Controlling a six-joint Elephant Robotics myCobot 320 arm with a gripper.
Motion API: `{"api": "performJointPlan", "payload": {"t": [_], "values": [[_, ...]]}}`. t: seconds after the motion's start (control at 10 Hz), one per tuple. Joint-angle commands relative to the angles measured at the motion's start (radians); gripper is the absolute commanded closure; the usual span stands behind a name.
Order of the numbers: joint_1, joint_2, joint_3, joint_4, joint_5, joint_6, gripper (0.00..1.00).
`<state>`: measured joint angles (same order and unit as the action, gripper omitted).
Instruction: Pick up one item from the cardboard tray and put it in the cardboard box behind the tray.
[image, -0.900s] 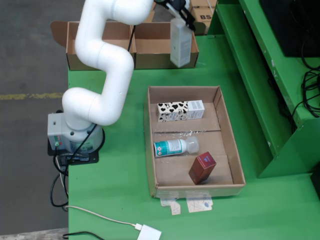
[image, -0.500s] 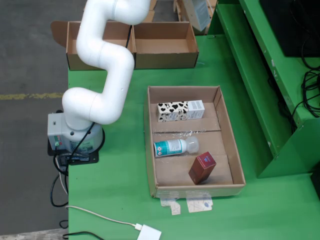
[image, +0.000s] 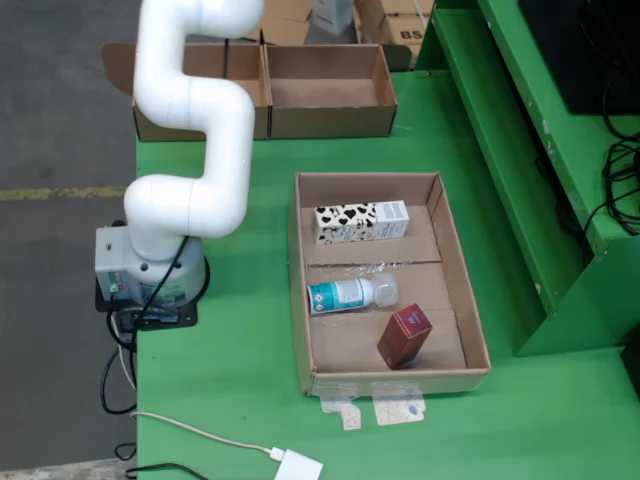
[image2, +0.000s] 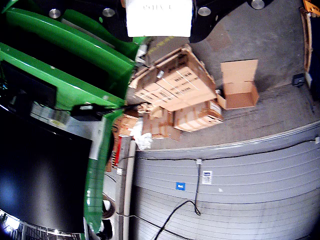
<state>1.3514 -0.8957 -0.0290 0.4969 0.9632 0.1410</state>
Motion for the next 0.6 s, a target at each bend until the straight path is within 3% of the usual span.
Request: {"api": "performJointPlan", "payload": {"t": [0.0, 0.1, 0.2, 0.5], "values": [[0.081, -0.057, 0.029, -0.081, -0.071, 0.035, 1.0], [0.081, -0.057, 0.029, -0.081, -0.071, 0.035, 1.0], [0.025, -0.031, 0.029, -0.533, 0.092, 0.22, 1.0], [0.0, -0.135, 0.029, -0.455, 0.111, 0.215, 1.0]]}}
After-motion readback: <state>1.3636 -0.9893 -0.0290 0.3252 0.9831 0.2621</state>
